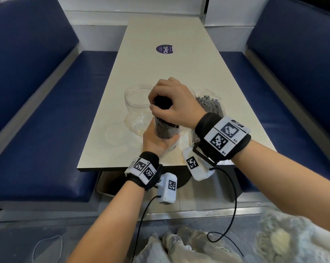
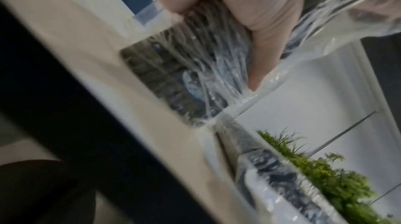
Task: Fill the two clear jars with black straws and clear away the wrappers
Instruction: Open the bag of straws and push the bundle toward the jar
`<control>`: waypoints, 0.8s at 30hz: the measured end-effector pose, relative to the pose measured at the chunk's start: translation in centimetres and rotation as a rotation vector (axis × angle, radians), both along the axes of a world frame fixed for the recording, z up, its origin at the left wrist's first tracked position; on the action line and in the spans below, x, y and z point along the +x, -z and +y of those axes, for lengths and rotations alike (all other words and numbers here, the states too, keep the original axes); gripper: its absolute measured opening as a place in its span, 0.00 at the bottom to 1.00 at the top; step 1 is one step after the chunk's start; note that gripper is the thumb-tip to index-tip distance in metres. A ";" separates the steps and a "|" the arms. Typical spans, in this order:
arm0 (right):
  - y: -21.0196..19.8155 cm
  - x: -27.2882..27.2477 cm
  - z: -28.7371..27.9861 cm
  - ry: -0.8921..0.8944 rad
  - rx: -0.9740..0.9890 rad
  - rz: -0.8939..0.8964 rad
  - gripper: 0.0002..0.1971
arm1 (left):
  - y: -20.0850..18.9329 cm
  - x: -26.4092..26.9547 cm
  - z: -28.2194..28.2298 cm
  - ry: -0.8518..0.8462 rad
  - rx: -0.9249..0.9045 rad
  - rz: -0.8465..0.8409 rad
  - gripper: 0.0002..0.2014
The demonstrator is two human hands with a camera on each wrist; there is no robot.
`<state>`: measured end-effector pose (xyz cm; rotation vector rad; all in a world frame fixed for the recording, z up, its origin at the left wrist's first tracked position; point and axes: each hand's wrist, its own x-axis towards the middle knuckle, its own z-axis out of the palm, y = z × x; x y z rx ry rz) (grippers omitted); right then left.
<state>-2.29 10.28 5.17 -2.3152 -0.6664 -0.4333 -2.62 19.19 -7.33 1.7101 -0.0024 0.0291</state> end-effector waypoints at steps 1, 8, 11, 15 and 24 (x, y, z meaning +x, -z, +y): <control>0.1 0.0 0.0 0.003 -0.006 0.006 0.06 | 0.5 -0.1 0.0 0.008 -0.006 0.014 0.33; 0.3 0.9 -0.9 0.031 -0.048 0.027 0.08 | 0.8 -0.3 0.1 0.058 -0.084 0.043 0.36; 0.4 1.1 -1.1 0.043 -0.044 0.018 0.07 | 0.4 -0.4 0.1 0.068 -0.132 0.033 0.36; 0.5 1.4 -1.3 0.052 -0.031 0.015 0.08 | 0.1 -0.4 0.5 0.097 -0.024 -0.034 0.27; 0.7 1.4 -1.5 0.057 -0.017 0.016 0.06 | -0.5 0.0 0.5 0.064 0.172 -0.119 0.24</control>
